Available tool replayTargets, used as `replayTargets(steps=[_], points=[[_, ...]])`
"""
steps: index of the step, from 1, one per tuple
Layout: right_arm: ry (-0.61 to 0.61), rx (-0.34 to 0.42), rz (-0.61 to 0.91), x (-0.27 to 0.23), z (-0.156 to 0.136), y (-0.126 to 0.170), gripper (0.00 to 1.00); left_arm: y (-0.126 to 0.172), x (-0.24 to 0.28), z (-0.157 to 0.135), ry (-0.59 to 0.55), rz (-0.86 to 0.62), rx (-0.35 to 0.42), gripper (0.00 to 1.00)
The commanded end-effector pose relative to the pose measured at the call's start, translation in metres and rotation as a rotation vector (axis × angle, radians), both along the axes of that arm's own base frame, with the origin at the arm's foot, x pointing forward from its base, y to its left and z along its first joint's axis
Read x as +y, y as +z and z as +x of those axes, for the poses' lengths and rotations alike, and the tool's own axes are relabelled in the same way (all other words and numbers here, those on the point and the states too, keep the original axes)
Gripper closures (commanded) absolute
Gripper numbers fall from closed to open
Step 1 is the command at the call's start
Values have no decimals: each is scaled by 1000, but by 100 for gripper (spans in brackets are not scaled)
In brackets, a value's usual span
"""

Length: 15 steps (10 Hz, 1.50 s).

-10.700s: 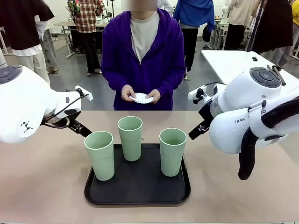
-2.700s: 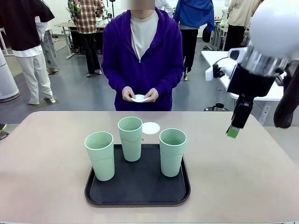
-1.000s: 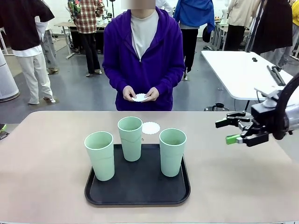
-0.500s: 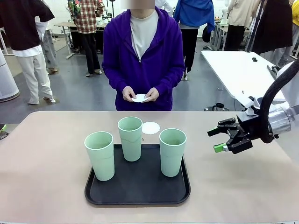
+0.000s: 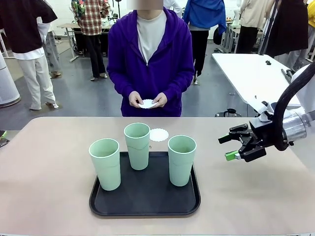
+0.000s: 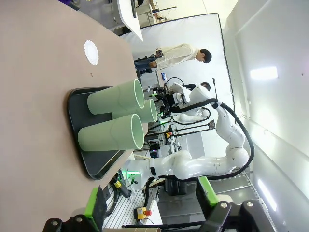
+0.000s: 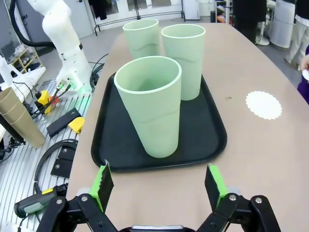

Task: Place coasters on the table and set cups on them.
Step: Pick up one Reusable plastic cup and place it on a coaster set by the human.

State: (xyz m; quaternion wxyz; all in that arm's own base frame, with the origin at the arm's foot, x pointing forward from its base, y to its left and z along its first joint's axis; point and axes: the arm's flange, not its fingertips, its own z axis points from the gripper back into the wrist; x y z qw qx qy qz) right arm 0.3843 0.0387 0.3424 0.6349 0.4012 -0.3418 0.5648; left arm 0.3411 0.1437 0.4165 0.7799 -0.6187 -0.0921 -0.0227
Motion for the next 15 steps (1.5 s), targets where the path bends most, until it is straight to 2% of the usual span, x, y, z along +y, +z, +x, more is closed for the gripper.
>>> replayTargets(steps=[1, 4, 6, 8, 10, 13, 15], points=[[0, -1, -2, 0, 0, 0, 0, 1, 1, -1, -1, -12, -14, 0], [27, 11, 82, 7, 0, -36, 0, 1, 1, -1, -1, -12, -14, 0], [95, -61, 238, 12, 0, -37, 0, 1, 1, -1, -1, -12, -14, 0], [106, -98, 316, 17, -1, -45, 0, 1, 1, -1, -1, -12, -14, 0], [101, -82, 338, 26, 6, -58, 0, 1, 1, -1, -1, -12, -14, 0], [87, 5, 307, 43, 15, -72, 0, 1, 1, -1, -1, -12, -14, 0], [99, 26, 305, 53, 18, -79, 0, 1, 1, -1, -1, -12, -14, 0]])
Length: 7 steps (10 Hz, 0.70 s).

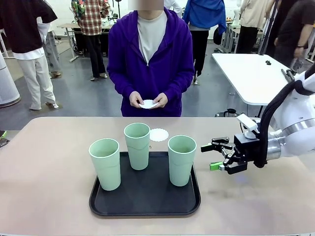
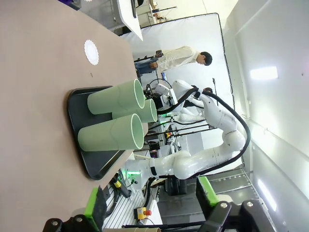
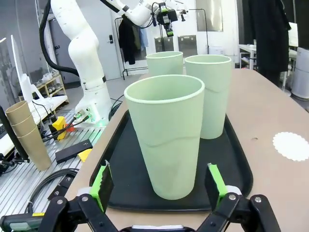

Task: Place coasters on the table and set cups on them.
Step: Pick up one Reusable plastic cup and place it on a coaster set by the human.

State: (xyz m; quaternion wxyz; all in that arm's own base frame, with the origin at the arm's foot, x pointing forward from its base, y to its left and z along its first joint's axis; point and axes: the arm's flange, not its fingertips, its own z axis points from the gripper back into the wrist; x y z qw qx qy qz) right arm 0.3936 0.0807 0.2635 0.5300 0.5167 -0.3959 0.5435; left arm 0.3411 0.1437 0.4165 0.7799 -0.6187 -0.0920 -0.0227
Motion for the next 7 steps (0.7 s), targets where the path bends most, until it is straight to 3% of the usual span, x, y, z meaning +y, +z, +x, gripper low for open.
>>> replayTargets(steps=[1, 7], points=[[-19, 29, -6, 15, 12, -4, 0, 1, 1, -1, -1, -11, -14, 0], [9, 48, -8, 36, 33, -25, 0, 1, 1, -1, -1, -11, -14, 0]])
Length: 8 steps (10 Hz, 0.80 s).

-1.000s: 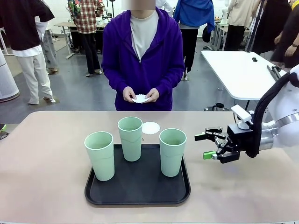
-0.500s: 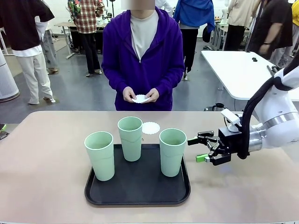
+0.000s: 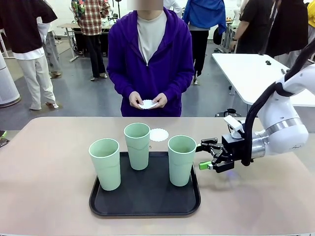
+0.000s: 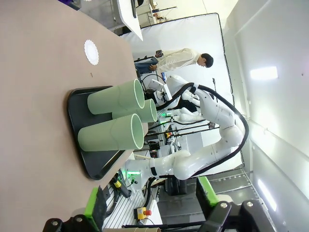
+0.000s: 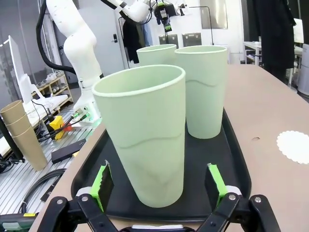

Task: Place coasters on the table and set cups on them.
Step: Pick up one Reusable plastic cup and place it on a coaster set by the human.

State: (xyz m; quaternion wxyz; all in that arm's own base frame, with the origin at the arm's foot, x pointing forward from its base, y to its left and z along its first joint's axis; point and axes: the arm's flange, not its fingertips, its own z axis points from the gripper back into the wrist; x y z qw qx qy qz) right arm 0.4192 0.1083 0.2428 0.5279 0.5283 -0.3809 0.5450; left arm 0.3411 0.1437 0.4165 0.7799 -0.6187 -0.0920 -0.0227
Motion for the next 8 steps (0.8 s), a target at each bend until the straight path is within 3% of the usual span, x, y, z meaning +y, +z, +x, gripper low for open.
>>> replayTargets(steps=[1, 8], points=[[-3, 34, -10, 11, 7, -8, 0, 1, 1, -1, -1, -12, -14, 0], [54, 36, -53, 45, 9, -18, 0, 1, 1, -1, -1, -12, -14, 0]])
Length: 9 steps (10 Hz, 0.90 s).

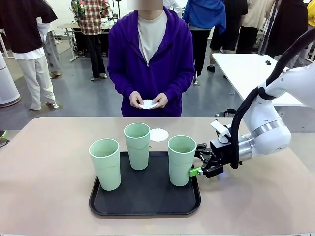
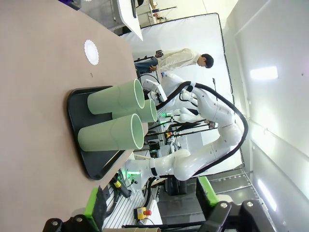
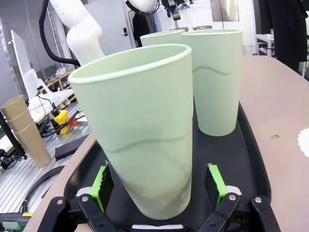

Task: Place coasters on the table and set cups on them.
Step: Pick up one Reusable plastic cup and place it on a coaster set by the human.

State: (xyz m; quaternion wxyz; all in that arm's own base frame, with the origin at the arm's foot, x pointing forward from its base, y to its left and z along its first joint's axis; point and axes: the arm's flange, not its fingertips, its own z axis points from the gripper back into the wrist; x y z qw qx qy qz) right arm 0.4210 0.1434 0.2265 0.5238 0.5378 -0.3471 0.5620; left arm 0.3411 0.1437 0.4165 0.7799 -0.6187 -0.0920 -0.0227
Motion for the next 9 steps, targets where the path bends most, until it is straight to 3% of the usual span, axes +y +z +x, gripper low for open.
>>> replayTargets(steps=[1, 9], points=[[-16, 6, -22, 13, 10, -2, 0, 1, 1, -1, -1, -11, -14, 0], [30, 41, -12, 31, 16, -9, 0, 1, 1, -1, -1, -11, -14, 0]])
